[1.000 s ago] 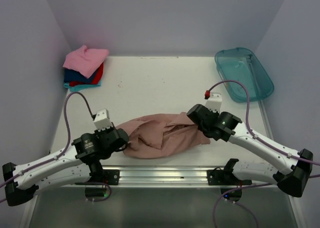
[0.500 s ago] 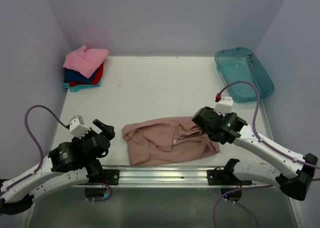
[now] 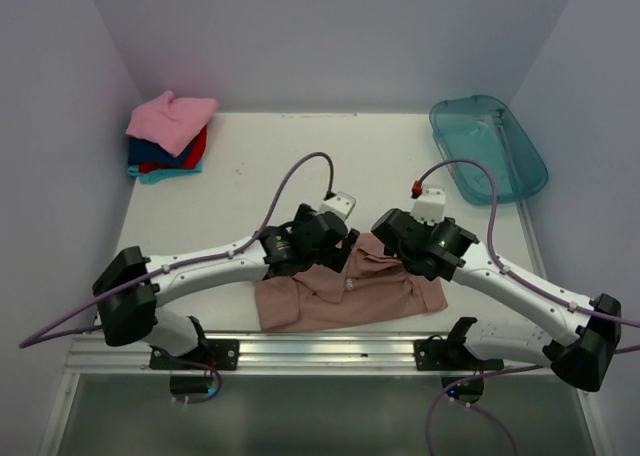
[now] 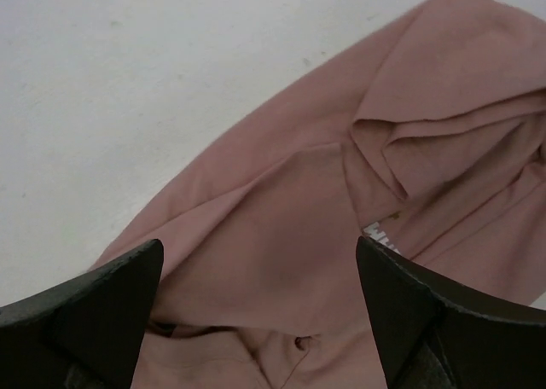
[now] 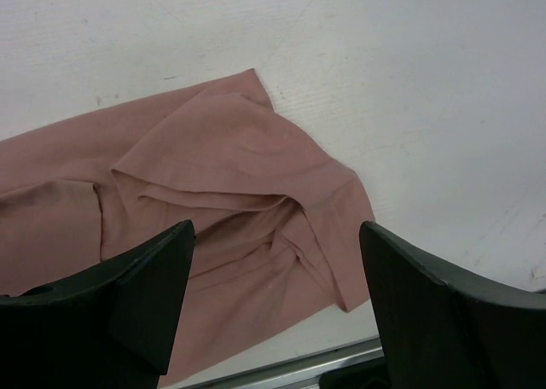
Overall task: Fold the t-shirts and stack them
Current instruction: Flatten out the tshirt
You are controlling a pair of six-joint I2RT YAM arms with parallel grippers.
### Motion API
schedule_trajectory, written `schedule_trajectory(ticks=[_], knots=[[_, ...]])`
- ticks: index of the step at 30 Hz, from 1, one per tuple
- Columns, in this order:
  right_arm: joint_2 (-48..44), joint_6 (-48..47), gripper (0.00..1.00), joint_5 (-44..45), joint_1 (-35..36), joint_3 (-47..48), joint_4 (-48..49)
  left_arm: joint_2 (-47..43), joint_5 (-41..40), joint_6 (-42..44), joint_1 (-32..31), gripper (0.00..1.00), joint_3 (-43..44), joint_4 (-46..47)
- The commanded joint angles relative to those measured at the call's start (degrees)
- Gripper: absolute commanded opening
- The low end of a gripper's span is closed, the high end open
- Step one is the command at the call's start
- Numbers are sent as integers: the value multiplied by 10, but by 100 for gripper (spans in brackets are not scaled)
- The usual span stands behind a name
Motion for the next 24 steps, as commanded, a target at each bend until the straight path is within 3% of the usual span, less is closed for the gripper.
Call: schedule_trajectory(ticks=[1, 9, 15, 18, 22, 24], knots=[[-7, -5, 82, 5, -6, 11, 30, 49, 110, 167, -8, 97, 54, 93], [-63, -6, 78, 10, -26, 6, 22, 166, 139, 263, -5, 95, 72, 128], [-77, -10, 75, 13, -35, -1, 16, 242, 185, 302, 18, 85, 121, 126], [-87, -12, 73, 14, -41, -7, 14, 263, 201, 303, 35, 77, 134, 125], [-100, -16, 70, 14, -49, -16, 14, 273, 211, 300, 53, 51, 141, 124], [-105, -18, 69, 13, -52, -20, 14, 277, 213, 294, 60, 46, 143, 122]])
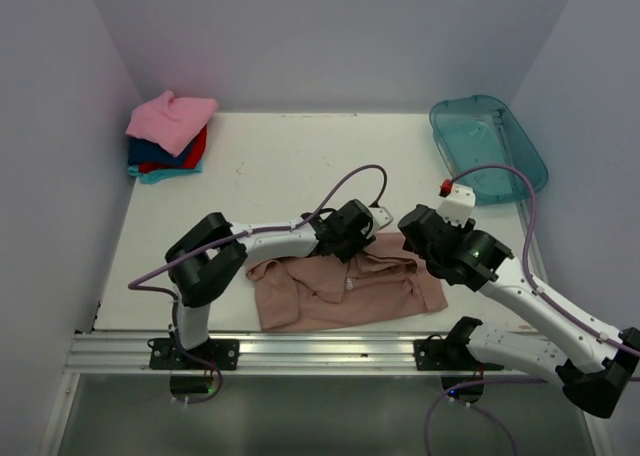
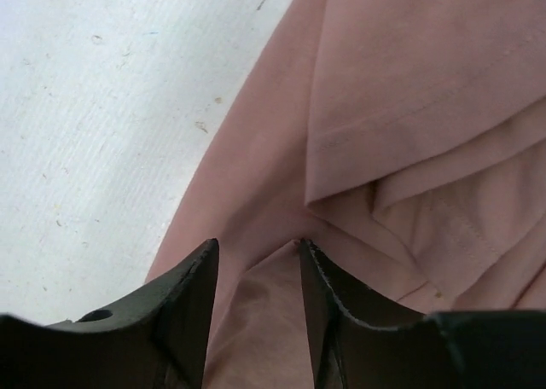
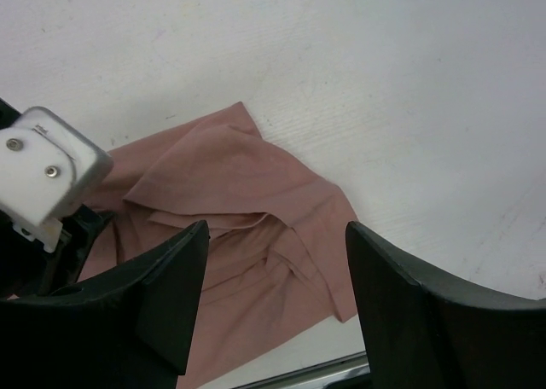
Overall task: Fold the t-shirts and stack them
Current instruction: Flatten out the tshirt
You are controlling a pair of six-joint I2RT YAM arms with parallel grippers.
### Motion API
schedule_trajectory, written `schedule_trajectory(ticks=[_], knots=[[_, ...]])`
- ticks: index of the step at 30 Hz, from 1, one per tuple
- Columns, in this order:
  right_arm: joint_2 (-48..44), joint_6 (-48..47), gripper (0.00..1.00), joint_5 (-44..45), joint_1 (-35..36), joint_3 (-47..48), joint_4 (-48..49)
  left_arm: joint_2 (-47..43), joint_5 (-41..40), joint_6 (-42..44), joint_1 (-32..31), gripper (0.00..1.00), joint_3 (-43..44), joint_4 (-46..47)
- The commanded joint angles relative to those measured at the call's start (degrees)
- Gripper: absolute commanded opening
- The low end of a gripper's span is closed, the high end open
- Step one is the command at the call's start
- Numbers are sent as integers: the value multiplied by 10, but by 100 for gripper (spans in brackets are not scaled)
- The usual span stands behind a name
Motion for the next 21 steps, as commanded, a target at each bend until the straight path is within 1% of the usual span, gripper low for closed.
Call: schedule_trajectory(ticks=[1, 3, 5, 6, 7, 10, 12, 13, 15, 18, 21], knots=[[-14, -3, 69, 16, -8, -7, 1, 7, 18, 8, 12, 42, 30, 20], [-18, -5, 68, 15, -12, -7, 0, 12, 19, 6, 14, 40, 33, 15], [-20, -8, 68, 15, -17, -6, -1, 13, 25, 4, 14, 35, 36, 12], [-21, -9, 67, 15, -17, -5, -1, 13, 25, 4, 14, 34, 36, 11], [-21, -10, 67, 14, -20, -5, 0, 12, 33, 3, 14, 30, 34, 10], [-20, -13, 67, 13, -23, -3, 0, 4, 49, 0, 14, 27, 24, 11], [-20, -13, 67, 10, -25, -3, 0, 0, 53, 0, 14, 28, 14, 10], [-20, -13, 66, 9, -27, -4, 0, -5, 65, -17, 14, 30, 11, 7], [-19, -13, 67, 9, -28, -5, 0, -11, 73, -22, 14, 32, 3, 7], [-18, -13, 66, 6, -29, -8, 2, -20, 79, -25, 14, 40, -15, 18], [-14, -14, 66, 5, -29, -6, 5, -11, 79, -23, 14, 41, -8, 12]])
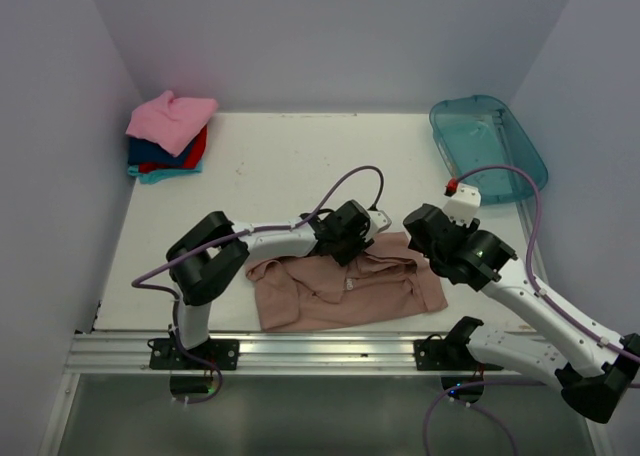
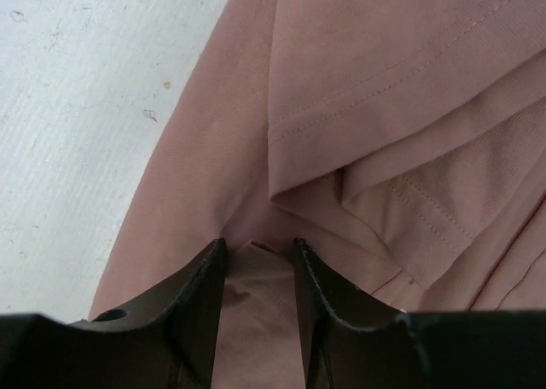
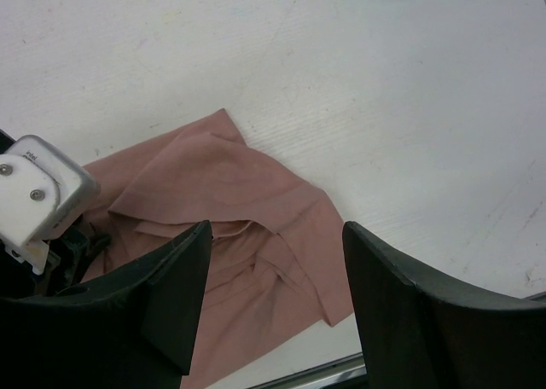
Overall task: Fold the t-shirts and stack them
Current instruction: Flatten out the tshirt
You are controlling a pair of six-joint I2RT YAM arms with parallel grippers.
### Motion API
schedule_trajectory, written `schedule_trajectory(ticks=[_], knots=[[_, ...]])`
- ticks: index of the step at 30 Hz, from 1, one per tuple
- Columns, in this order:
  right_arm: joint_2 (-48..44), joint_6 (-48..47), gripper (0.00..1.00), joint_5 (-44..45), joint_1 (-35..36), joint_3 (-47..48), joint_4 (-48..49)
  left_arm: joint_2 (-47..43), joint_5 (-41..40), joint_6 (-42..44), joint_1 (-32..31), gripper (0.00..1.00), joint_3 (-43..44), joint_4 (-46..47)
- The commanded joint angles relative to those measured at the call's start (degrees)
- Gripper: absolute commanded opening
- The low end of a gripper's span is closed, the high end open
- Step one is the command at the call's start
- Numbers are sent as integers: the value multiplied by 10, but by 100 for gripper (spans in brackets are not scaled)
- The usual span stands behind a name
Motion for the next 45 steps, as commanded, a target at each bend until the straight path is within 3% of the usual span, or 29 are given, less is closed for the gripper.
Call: schedule_trajectory(ticks=[1, 5, 7, 8, 9, 14, 17, 21, 24, 26, 30, 35, 38, 45], knots=[[-1, -2, 66, 6, -2, 1, 6, -12, 13, -7, 0, 41, 4, 10], [0, -1, 66, 7, -4, 1, 6, -6, 13, -7, 0, 33, 8, 8], [0, -1, 66, 7, -4, 0, 6, -10, 14, -7, 0, 16, 8, 7], [1, 0, 66, 8, -4, 0, 7, -12, 14, -7, 0, 2, 9, 5], [1, 0, 66, 8, -4, -1, 7, -14, 10, -11, 0, 0, 12, 5], [5, 0, 65, 7, -5, -5, 9, -31, -16, -28, -2, 0, 25, -26], [8, -5, 65, 5, -8, -7, 16, -57, -42, -39, -5, 14, 23, -41], [17, -7, 65, -1, -9, -11, 27, -97, -103, -62, -6, 16, 9, -50], [27, -9, 65, -7, -9, -15, 37, -113, -130, -67, -6, 11, -5, -48], [32, -13, 65, -9, -10, -20, 47, -116, -141, -69, -6, 0, -12, -48], [48, -28, 63, -19, -11, -38, 77, -118, -148, -77, -5, 0, -21, -47], [98, -92, 62, -97, -15, -58, 176, -159, -202, -114, -5, 0, -39, -60], [138, -119, 60, -172, -15, -54, 220, -225, -306, -184, -6, 0, -43, -97], [200, -134, 42, -311, -10, -73, 308, -384, -382, -243, -5, 0, -48, -156]])
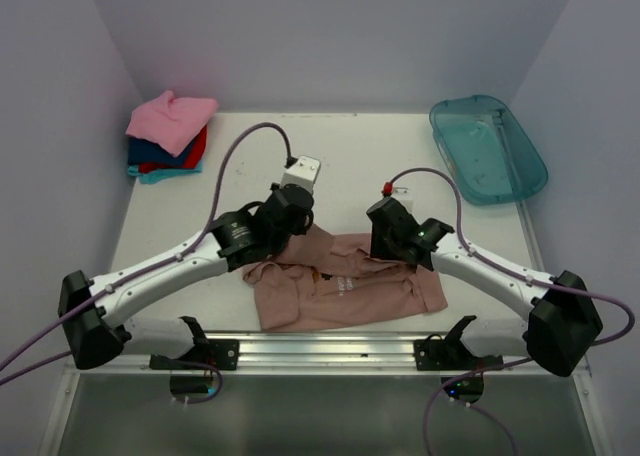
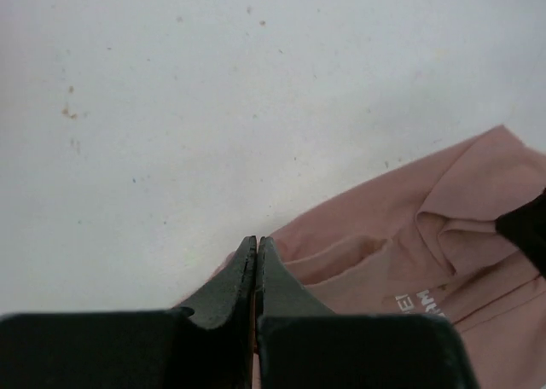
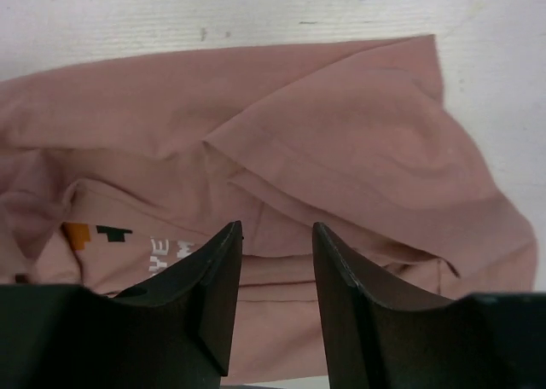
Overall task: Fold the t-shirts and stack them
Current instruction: Flatten out the tshirt
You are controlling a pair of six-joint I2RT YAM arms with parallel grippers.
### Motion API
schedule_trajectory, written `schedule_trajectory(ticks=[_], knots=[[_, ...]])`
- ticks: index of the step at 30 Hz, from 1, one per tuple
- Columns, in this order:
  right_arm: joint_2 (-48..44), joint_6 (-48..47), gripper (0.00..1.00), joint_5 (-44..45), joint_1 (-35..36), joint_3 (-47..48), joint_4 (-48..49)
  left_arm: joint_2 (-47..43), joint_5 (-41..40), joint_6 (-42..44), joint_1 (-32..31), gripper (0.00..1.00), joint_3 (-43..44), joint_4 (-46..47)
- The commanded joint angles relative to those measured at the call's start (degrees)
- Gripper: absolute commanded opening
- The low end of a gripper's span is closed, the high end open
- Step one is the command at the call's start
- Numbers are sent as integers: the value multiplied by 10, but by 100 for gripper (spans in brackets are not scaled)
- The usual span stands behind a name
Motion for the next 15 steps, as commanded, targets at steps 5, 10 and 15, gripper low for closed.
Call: schedule_trajectory(ticks=[5, 10, 15], knots=[[51, -13, 47, -113, 19, -17, 88, -89, -103, -82, -1, 0, 1, -72], [103, -14, 48, -139, 36, -7, 93, -107, -111, -92, 0, 0, -8, -78], [112, -10, 45, -132, 43, -12, 91, -106, -114, -95, 0, 0, -10, -81]])
